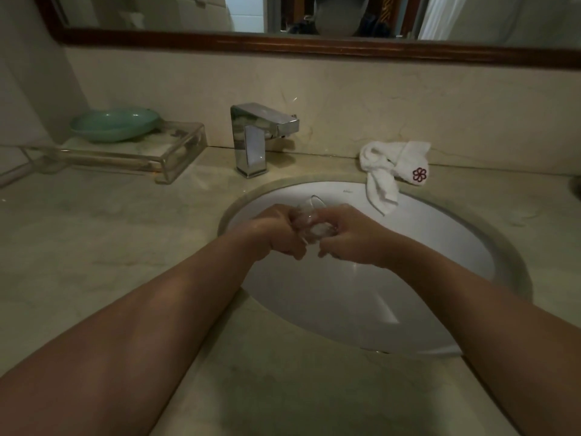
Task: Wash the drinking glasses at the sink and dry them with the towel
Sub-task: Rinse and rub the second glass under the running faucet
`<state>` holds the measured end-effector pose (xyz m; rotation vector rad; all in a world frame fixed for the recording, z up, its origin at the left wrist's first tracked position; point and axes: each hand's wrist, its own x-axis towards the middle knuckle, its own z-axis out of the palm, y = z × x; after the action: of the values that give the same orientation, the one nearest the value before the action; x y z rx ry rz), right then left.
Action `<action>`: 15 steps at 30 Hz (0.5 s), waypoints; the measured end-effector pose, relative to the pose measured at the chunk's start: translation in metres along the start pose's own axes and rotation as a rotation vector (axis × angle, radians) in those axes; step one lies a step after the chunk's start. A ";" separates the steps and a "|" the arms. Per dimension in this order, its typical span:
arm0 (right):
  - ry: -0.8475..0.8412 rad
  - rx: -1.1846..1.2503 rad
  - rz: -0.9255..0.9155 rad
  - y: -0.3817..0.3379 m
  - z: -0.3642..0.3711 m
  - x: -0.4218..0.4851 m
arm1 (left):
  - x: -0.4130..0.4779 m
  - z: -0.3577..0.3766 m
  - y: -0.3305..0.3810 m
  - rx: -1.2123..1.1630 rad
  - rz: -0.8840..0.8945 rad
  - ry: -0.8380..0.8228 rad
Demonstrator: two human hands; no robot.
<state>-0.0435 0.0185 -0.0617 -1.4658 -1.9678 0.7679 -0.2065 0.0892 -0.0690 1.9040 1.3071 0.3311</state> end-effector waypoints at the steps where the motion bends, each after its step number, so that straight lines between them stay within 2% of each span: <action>1: 0.021 -0.086 -0.055 0.000 0.002 0.003 | 0.000 0.000 0.000 -0.013 0.000 -0.006; 3: 0.058 -0.313 -0.189 0.001 0.003 0.007 | -0.002 -0.002 0.001 -0.050 -0.009 -0.024; 5: 0.056 -0.397 -0.186 -0.001 0.003 0.006 | -0.003 -0.003 0.001 -0.019 -0.008 -0.043; 7: -0.005 -0.153 -0.081 -0.004 0.002 0.002 | -0.003 -0.002 0.001 0.010 -0.010 -0.069; 9: 0.008 0.085 -0.030 -0.004 0.002 -0.002 | -0.003 -0.001 0.001 0.005 -0.016 -0.070; 12: 0.114 0.070 -0.053 0.001 0.000 0.001 | 0.001 0.001 -0.002 -0.067 -0.025 -0.010; 14: 0.080 -0.029 -0.029 0.002 0.001 0.004 | 0.002 0.000 -0.003 -0.051 -0.033 -0.017; 15: 0.032 -0.003 0.016 0.002 0.001 0.004 | 0.002 0.000 -0.004 -0.033 -0.037 -0.037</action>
<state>-0.0441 0.0224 -0.0633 -1.4877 -1.9364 0.7448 -0.2082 0.0917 -0.0717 1.8483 1.3032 0.2955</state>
